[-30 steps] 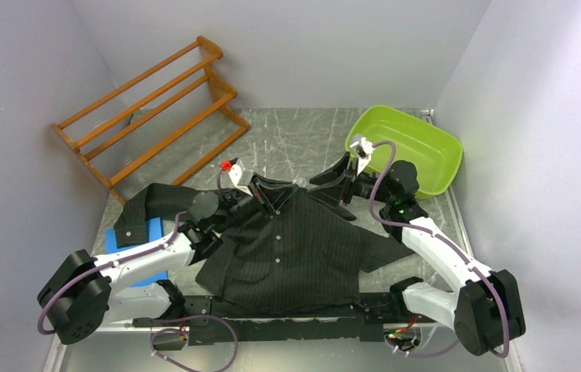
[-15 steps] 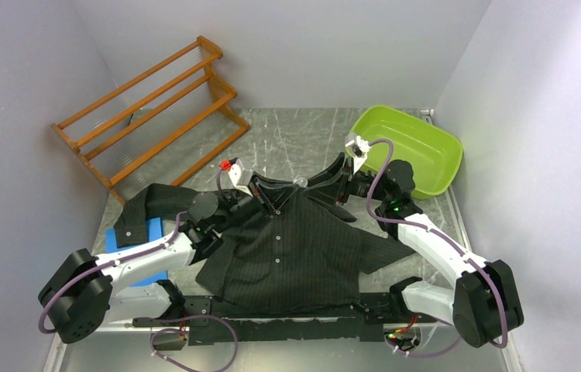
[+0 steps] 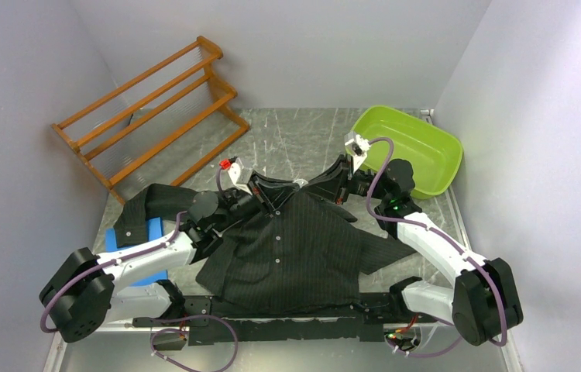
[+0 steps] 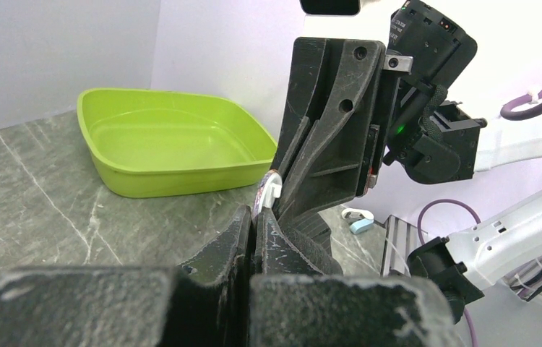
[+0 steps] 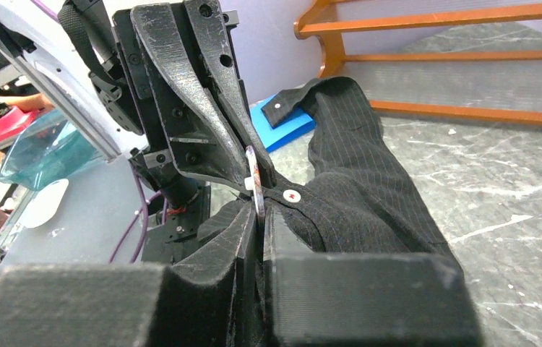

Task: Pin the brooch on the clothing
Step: Pin the brooch to the clothes.

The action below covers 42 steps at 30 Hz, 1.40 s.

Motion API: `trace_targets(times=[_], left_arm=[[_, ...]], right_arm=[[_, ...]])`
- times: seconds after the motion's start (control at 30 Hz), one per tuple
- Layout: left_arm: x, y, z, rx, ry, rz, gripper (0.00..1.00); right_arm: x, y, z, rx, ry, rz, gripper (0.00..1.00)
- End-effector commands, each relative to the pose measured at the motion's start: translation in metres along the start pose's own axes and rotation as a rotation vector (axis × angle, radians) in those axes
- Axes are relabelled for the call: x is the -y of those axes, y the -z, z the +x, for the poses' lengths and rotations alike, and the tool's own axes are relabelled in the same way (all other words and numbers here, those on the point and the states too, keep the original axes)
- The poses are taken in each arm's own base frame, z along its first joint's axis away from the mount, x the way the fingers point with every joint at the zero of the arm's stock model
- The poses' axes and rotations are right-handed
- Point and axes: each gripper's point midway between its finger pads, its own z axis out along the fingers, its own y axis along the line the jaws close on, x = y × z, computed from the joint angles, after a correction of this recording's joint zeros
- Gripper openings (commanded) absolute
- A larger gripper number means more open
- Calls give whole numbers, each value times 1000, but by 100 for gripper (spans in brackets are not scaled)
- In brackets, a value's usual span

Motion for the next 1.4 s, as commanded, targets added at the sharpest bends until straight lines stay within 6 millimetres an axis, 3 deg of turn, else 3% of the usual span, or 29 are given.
trace_targets(times=[0.0, 0.13, 0.27, 0.33, 0.7, 0.73, 0.83, 0.93, 1.03, 1.2, 1.37], left_arm=[[14, -9, -25, 67, 0, 51, 3], [14, -8, -24, 69, 5, 48, 3], [14, -9, -25, 66, 6, 47, 3], [16, -9, -26, 62, 2, 57, 3], [31, -9, -29, 59, -13, 140, 3], [32, -9, -29, 57, -17, 141, 3], [30, -7, -27, 44, -25, 133, 3], [31, -5, -27, 42, -34, 130, 2], [31, -3, -26, 35, -45, 132, 3], [35, -2, -23, 23, -67, 162, 3], [42, -1, -22, 16, -94, 208, 3]], right_arm=[[-13, -5, -20, 35, 96, -52, 12], [-12, -4, -18, 21, 102, -45, 23], [-12, -2, -15, -7, 123, -33, 52], [-13, 0, -14, -11, 136, -21, 59], [-8, 9, -13, 11, 163, 23, 39], [-8, 11, -16, 28, 175, 29, 41], [-5, 17, -23, 50, 225, 97, 67], [0, 25, -30, 67, 286, 183, 81], [-3, 33, -32, 77, 401, 215, 86], [-16, 34, -13, 64, 552, 109, 90], [-23, 29, 2, 33, 544, -4, 88]])
